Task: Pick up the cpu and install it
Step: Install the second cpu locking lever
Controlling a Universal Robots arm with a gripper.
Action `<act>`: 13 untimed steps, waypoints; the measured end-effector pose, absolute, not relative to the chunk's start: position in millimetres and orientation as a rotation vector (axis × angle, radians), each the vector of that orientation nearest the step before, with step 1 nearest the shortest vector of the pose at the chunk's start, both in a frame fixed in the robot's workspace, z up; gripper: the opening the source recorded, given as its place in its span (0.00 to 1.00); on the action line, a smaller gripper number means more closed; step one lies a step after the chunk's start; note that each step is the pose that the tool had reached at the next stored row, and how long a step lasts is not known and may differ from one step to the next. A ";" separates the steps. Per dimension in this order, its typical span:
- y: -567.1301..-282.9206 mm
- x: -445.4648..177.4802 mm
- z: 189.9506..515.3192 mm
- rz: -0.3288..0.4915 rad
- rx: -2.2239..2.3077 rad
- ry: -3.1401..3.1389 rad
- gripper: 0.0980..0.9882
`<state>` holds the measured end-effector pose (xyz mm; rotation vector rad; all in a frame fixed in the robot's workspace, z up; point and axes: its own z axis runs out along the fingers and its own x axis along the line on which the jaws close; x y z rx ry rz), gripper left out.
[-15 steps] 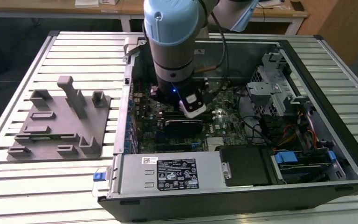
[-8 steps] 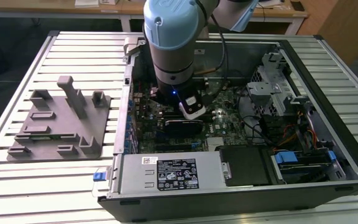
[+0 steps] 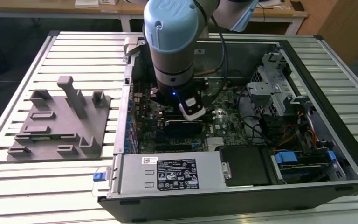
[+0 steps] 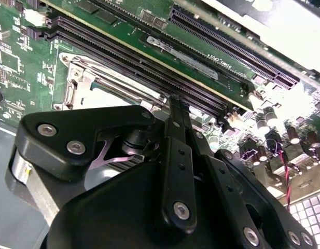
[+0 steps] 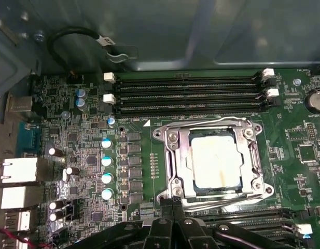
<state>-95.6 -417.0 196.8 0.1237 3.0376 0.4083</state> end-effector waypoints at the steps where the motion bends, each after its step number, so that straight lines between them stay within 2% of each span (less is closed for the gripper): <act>1: -417.0 -95.6 196.4 0.410 0.124 3.037 0.01; 13: -417.0 -95.6 191.3 0.441 0.125 3.034 0.01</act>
